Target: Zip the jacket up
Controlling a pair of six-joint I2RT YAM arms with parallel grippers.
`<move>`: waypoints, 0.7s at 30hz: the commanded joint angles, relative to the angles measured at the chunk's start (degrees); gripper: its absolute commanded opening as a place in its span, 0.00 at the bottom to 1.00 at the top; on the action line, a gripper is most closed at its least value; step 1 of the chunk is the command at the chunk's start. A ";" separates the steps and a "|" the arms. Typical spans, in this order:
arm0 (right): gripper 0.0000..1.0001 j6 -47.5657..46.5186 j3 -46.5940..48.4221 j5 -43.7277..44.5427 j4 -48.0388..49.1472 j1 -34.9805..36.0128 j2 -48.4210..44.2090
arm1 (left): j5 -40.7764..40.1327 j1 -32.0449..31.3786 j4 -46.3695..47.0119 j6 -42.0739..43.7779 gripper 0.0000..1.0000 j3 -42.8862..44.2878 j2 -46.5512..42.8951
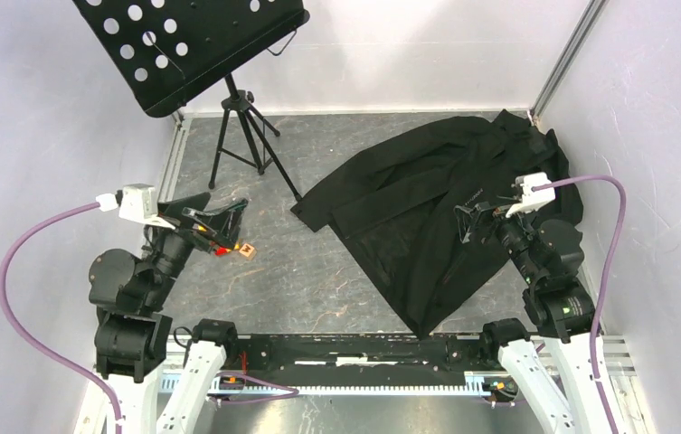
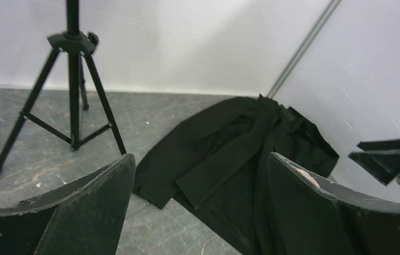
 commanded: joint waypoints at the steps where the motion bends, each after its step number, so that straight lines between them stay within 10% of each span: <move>1: 0.97 0.60 -1.66 0.75 -0.26 -0.23 1.94 | 7.18 0.32 -0.16 -2.37 1.00 -2.30 1.48; 10: 0.97 7.19 -8.05 -11.43 3.57 6.52 11.11 | 19.81 0.29 2.85 -6.60 1.00 -9.08 7.54; 21: 0.98 26.16 -4.95 19.73 5.56 40.37 30.33 | 29.17 -0.41 15.60 -18.78 1.00 -27.67 6.54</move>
